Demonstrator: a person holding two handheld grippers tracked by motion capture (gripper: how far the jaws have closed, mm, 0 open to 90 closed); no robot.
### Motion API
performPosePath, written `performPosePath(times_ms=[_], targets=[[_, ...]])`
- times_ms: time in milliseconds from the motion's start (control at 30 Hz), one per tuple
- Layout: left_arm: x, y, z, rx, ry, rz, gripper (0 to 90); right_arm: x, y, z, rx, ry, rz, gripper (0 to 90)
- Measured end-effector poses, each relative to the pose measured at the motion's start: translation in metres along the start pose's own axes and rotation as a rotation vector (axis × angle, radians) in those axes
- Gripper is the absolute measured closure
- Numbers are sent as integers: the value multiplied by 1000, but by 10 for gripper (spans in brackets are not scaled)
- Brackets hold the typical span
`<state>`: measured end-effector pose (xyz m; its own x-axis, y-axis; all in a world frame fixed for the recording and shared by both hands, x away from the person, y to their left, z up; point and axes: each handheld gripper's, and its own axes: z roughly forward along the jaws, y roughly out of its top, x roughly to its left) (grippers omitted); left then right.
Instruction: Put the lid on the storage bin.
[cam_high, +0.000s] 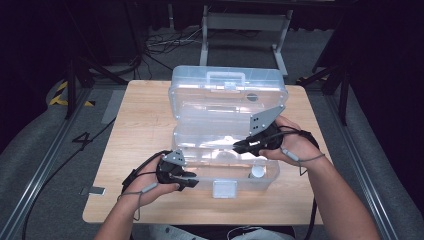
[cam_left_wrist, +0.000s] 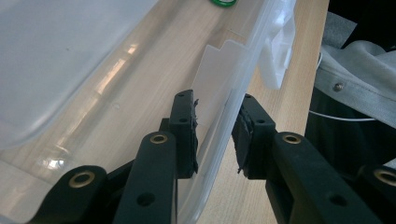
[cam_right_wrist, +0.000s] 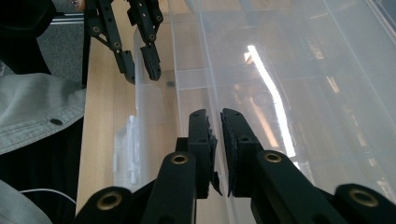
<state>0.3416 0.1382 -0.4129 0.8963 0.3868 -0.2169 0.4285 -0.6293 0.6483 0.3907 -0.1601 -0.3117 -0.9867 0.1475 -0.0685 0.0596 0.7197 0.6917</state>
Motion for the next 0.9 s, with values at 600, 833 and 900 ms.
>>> performPosePath(times_ms=[600, 833, 900], targets=[[0, 0, 0, -1, 0, 1, 715, 9, -8, 4, -10, 20, 0, 785], [-1, 0, 0, -2, 4, 2, 714, 11, -12, 2, -36, 8, 13, 748], [-1, 0, 0, -2, 7, 4, 712, 12, -14, 1, -51, 7, 25, 742]])
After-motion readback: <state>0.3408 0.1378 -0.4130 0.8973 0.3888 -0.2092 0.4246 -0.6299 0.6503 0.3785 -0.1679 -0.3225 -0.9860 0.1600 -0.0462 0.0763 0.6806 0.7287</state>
